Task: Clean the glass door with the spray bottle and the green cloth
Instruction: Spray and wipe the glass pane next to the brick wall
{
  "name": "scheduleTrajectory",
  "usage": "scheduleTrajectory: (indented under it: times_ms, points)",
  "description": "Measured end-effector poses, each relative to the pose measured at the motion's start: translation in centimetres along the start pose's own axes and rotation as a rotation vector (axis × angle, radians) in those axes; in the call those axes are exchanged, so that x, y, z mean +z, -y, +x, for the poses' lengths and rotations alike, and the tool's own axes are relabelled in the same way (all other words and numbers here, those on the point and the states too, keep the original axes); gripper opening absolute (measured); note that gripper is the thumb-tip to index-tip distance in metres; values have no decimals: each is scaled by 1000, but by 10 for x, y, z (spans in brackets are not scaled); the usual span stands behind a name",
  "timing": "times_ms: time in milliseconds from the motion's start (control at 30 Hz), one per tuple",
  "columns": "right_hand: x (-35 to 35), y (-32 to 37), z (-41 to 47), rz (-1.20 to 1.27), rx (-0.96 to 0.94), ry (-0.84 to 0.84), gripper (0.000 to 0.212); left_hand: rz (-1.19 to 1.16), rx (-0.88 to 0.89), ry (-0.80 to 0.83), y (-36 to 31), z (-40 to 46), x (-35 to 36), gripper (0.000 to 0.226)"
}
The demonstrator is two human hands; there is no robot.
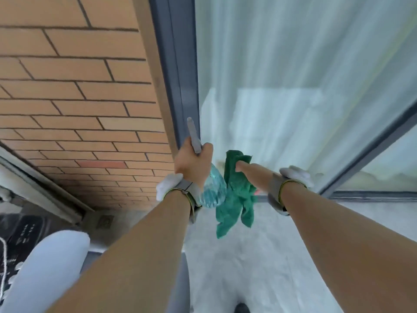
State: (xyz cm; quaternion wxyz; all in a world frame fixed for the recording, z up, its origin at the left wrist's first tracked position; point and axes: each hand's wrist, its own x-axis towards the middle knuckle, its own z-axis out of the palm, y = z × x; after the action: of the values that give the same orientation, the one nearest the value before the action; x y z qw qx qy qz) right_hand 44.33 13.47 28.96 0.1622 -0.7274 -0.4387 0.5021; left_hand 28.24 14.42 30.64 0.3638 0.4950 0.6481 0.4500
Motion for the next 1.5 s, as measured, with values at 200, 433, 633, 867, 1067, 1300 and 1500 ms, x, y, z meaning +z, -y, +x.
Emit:
scheduleTrajectory:
  times_ms: [200, 433, 633, 867, 1067, 1300, 1500]
  points:
    - [-110, 65, 3, 158, -170, -122, 11, -119, 92, -55, -109, 40, 41, 40]
    - [-185, 114, 7, 363, -256, -223, 34, -142, 200, -27, -192, 85, 46, 36]
    - [-223, 157, -7, 707, -333, -146, 30, -181, 231, 140, -227, 123, 53, 38]
    - [-253, 201, -13, 734, -459, 27, 42, -124, 231, 365, -263, 154, 52, 24]
    - [-281, 219, -18, 839, -574, 177, 53, -281, 245, 377, -285, 166, 69, 11]
    - [-326, 200, -3, 1052, -533, 183, 58, -248, 253, 153, -321, 173, 88, 9]
    - [-323, 172, 20, 859, -503, 175, 38, -304, 289, 33, -366, 179, 102, 12]
